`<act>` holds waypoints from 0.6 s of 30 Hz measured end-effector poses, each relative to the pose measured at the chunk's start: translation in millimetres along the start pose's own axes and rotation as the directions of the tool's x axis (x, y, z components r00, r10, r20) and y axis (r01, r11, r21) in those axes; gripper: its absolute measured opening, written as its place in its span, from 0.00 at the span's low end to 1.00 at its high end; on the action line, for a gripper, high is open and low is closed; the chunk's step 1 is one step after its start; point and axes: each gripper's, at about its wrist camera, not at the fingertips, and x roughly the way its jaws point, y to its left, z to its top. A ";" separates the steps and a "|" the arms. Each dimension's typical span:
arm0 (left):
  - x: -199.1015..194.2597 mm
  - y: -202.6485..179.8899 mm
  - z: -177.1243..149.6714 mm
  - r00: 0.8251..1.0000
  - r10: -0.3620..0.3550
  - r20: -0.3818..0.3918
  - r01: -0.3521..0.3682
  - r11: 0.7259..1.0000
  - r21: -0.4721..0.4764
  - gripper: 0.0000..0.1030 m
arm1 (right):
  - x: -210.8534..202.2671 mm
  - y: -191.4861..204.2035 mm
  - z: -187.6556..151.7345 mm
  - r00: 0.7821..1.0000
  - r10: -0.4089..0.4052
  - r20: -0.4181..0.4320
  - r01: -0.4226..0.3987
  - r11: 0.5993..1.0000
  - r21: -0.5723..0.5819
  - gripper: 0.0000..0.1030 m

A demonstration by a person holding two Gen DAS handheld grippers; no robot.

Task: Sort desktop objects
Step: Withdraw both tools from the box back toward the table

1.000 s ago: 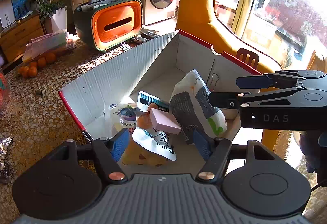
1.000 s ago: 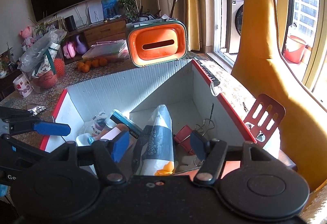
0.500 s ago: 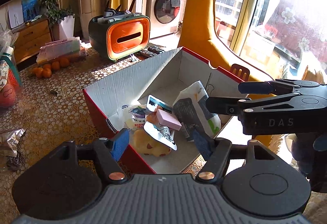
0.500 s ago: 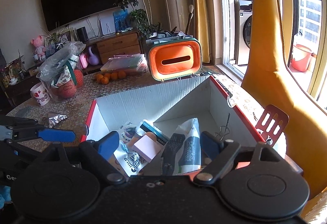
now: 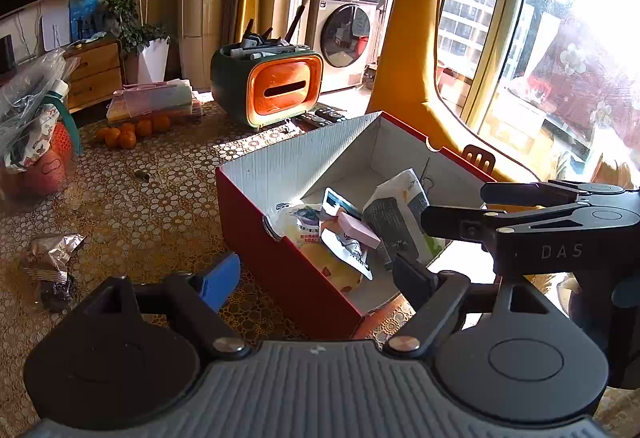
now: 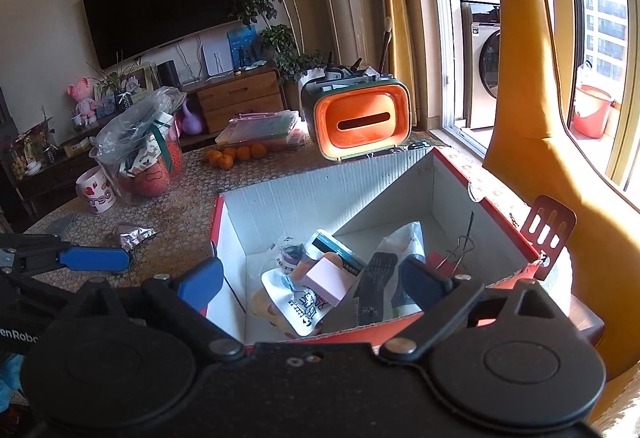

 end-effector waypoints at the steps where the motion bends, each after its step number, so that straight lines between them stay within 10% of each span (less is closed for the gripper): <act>1: -2.1 3.2 -1.3 1.000 0.002 0.002 -0.002 1.000 -0.006 0.82 | -0.4 3.5 -0.6 1.000 0.003 0.000 -0.003 1.000 -0.003 0.94; 18: -40.4 70.2 -35.8 0.996 0.088 0.029 -0.086 0.993 -0.079 0.99 | 8.7 66.0 -7.3 0.999 0.044 -0.008 -0.045 0.998 -0.046 0.95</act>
